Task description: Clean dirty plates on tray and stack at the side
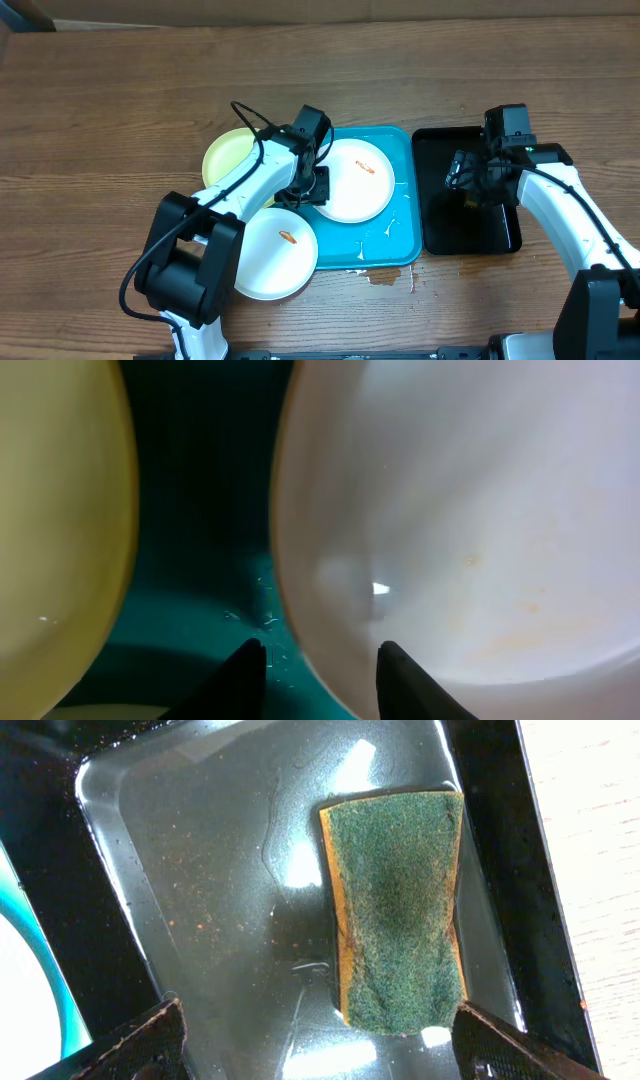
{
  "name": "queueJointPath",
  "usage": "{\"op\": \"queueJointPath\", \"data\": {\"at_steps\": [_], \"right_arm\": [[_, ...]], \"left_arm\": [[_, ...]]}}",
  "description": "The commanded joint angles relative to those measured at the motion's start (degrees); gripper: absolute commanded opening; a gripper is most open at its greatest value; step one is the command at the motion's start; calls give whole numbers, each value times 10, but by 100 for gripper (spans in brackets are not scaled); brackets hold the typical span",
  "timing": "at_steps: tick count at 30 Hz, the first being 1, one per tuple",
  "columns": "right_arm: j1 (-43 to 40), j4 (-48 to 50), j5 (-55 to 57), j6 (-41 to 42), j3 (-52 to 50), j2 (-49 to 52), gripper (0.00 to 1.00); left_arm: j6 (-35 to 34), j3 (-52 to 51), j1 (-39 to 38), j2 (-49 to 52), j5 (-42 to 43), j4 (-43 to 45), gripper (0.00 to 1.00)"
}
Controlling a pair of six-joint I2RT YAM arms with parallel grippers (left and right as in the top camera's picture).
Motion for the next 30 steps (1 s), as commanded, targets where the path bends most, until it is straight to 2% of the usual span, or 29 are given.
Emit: {"op": "queueJointPath", "data": {"at_steps": [1, 9, 12, 15, 19, 23, 27, 30], "right_arm": [[-2, 2, 6, 2, -2, -5, 87], [-2, -14, 6, 2, -2, -5, 87], [-2, -20, 6, 2, -2, -5, 91], [-2, -29, 6, 3, -2, -5, 93], [-2, -54, 6, 3, -2, -5, 93], [-2, -61, 5, 3, -2, -5, 93], [0, -60, 13, 2, -10, -5, 93], [-2, -16, 60, 3, -38, -5, 93]], "left_arm": [[-23, -13, -2, 6, -23, 8, 39], [-14, -13, -1, 6, -42, 15, 13], [-4, -13, 2, 6, -54, 23, 6], [1, -13, 5, 6, -76, 32, 4], [5, -13, 5, 6, -78, 42, 8], [5, -13, 5, 5, -77, 49, 25], [6, -13, 5, 5, -76, 64, 28], [5, -13, 5, 5, -76, 74, 29]]}}
